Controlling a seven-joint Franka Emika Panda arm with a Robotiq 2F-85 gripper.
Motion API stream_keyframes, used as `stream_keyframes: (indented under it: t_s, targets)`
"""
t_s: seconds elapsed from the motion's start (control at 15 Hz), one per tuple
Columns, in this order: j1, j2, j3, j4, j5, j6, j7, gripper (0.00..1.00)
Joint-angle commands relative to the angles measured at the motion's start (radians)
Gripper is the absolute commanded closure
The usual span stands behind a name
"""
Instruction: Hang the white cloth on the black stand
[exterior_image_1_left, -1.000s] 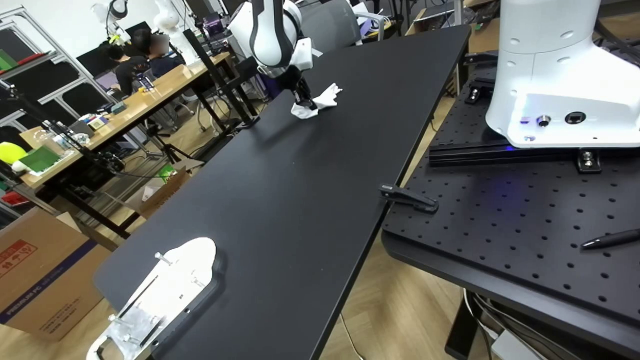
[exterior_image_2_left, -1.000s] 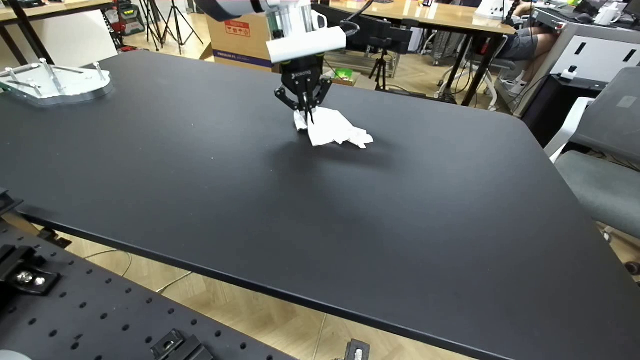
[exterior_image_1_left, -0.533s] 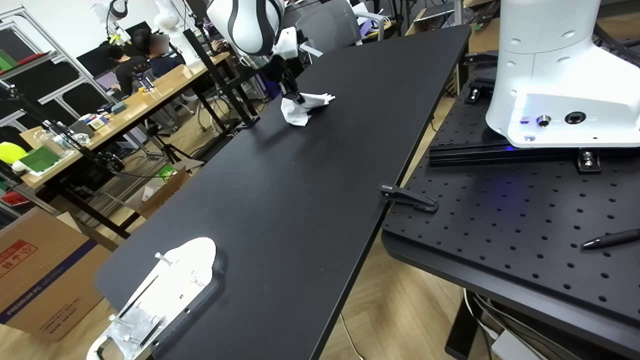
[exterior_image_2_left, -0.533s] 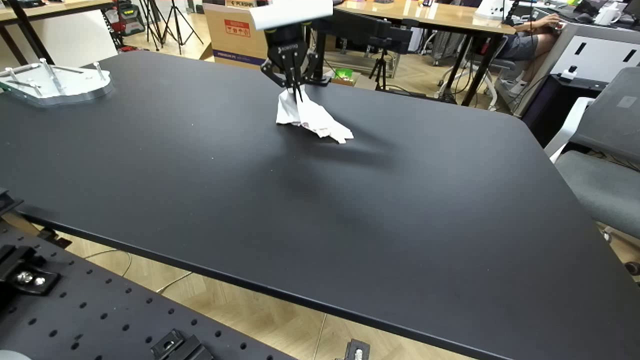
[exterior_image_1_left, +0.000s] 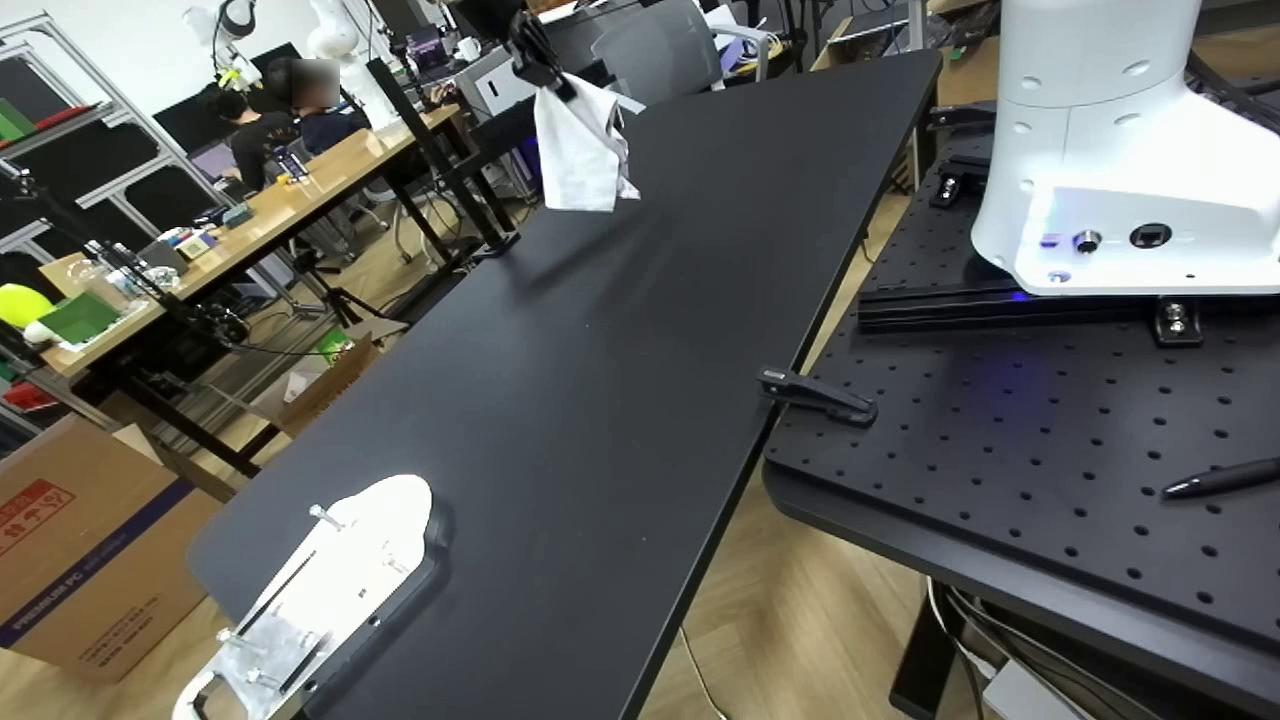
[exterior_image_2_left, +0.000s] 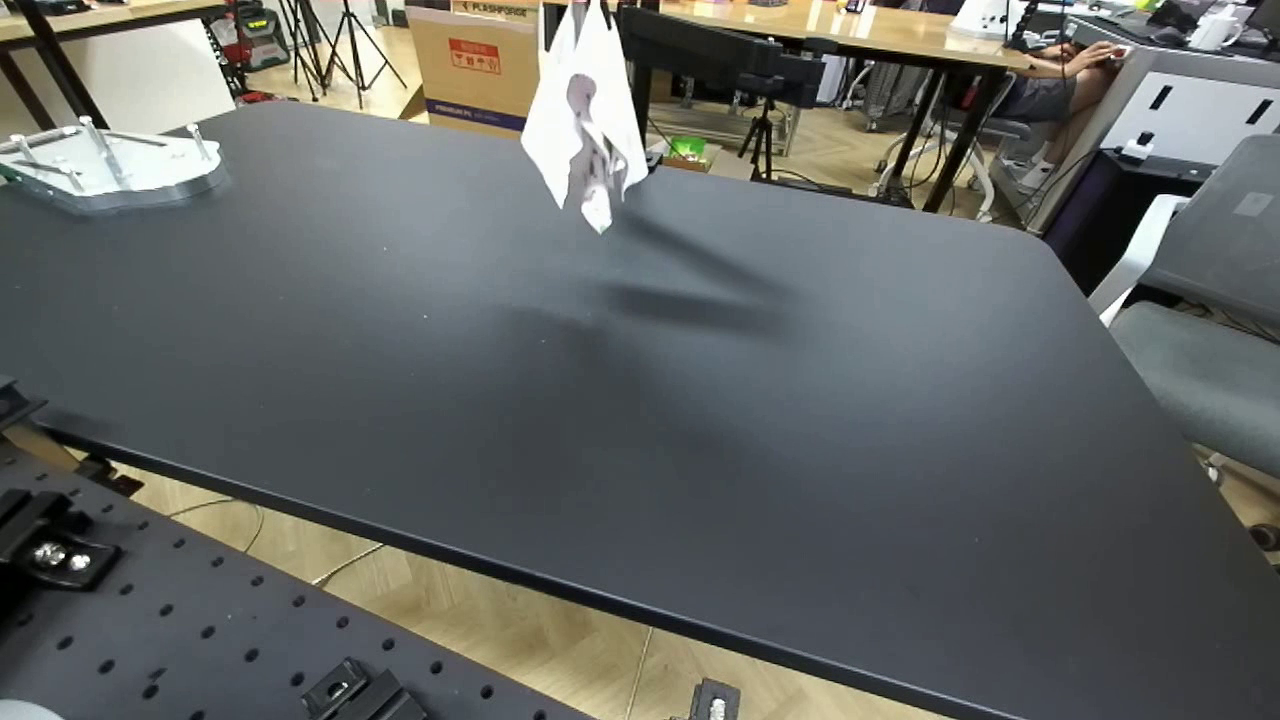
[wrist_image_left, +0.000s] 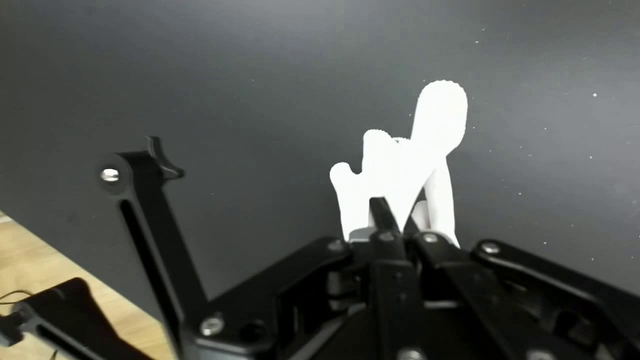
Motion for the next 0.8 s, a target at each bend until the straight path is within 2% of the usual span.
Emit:
stream_keyframes:
  t_s: [0.0, 0.27, 0.6, 0.67, 0.73]
  targets:
    - [-0.028, -0.117, -0.009, 0.050, -0.002, -0.122, -0.009, 1.00]
    - [-0.080, -0.114, -0.040, 0.179, 0.019, -0.181, -0.053, 1.00]
    - [-0.166, 0.036, -0.080, 0.408, 0.126, -0.238, -0.180, 1.00]
    - [-0.150, -0.058, -0.070, 0.274, 0.090, -0.175, -0.135, 0.98]
    - [-0.164, -0.027, -0.075, 0.310, 0.104, -0.186, -0.157, 0.98]
